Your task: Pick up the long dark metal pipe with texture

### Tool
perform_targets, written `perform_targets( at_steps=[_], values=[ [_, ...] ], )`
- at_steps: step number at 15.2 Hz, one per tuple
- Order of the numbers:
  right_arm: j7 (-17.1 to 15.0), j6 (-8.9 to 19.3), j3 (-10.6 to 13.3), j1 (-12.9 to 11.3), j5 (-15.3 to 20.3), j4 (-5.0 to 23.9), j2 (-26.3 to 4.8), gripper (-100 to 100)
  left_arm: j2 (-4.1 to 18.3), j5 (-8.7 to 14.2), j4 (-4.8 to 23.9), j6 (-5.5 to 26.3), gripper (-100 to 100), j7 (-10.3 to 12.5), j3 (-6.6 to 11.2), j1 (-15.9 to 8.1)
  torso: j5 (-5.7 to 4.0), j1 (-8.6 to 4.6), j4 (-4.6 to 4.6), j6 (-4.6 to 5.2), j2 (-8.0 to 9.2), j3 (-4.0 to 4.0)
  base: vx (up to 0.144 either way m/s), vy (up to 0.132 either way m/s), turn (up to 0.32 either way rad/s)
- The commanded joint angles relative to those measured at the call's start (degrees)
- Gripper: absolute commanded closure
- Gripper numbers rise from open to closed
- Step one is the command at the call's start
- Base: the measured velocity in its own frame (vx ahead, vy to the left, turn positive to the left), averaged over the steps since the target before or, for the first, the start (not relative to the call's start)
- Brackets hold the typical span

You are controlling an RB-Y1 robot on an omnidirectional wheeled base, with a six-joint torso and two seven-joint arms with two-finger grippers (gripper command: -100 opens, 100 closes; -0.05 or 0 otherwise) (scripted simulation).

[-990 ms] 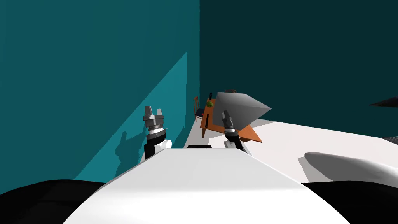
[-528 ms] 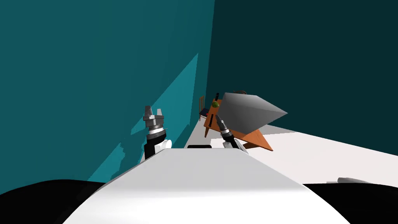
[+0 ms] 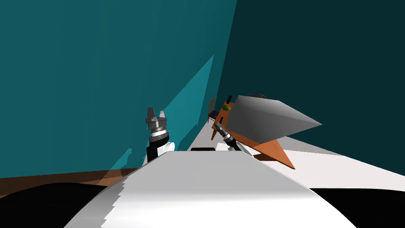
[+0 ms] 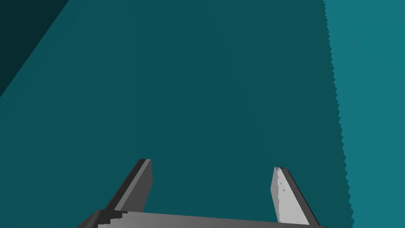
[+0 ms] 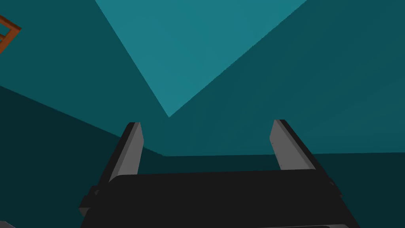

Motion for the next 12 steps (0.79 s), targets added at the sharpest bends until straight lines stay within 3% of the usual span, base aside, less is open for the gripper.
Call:
perform_targets(
  at_steps=[1, 3, 4, 6, 7, 9, 10, 12],
  values=[
    [1.3, -0.3, 1.4, -1.2, 1.0, 2.9, -1.4, -100, 0.0, 0.0, 0.0, 0.0, 0, 0.0, 0.00, 0.0, 0.00, 0.00, 0.00, 0.00, 0.00, 0.00, -0.045, 0.002, 0.331],
    [1.3, -0.3, 1.4, -1.2, 1.0, 3.3, -1.4, -100, 0.0, 0.0, 0.0, 0.0, 0, 0.0, 0.01, 0.0, -0.01, -0.02, -0.01, 0.05, -0.05, -0.03, -0.024, -0.002, 0.056],
    [2.9, -0.9, 3.3, -2.3, 2.4, 5.2, -3.5, -100, 0.0, 0.0, 0.0, 0.0, 0, 0.0, 0.01, 0.0, -0.01, -0.02, -0.02, 0.07, -0.10, -0.06, -0.030, 0.012, 0.271],
    [2.9, -0.9, 3.3, -2.3, 2.4, 6.5, -3.5, -100, 0.0, 0.0, 0.0, 0.0, 0, 0.0, 0.00, 0.0, 0.00, 0.01, -0.02, 0.01, -0.08, -0.05, -0.036, 0.007, 0.249],
    [4.5, -1.5, 5.2, -3.4, 3.9, 8.0, -5.7, -100, 0.0, 0.0, 0.0, 0.0, 0, 0.0, 0.01, 0.0, 0.00, 0.00, -0.02, 0.05, -0.08, -0.05, -0.039, 0.011, 0.333],
    [4.5, -1.5, 5.2, -3.4, 3.9, 9.7, -5.7, -100, 0.0, 0.0, 0.0, 0.0, 0, 0.0, 0.00, 0.0, 0.00, -0.01, -0.02, 0.02, -0.06, -0.04, -0.038, 0.002, 0.220],
    [6.2, -2.0, 7.2, -4.5, 5.3, 11.5, -7.8, -100, 0.0, 0.0, 0.0, 0.0, 0, 0.0, 0.01, 0.0, 0.00, -0.03, -0.01, 0.06, -0.06, -0.04, -0.037, 0.012, 0.292],
    [6.2, -2.0, 7.2, -4.5, 5.3, 12.9, -7.8, -100, 0.0, 0.0, 0.0, 0.0, 0, 0.0, 0.00, 0.0, 0.00, 0.00, -0.01, 0.00, -0.07, -0.04, -0.035, 0.006, 0.248]
  ],
)
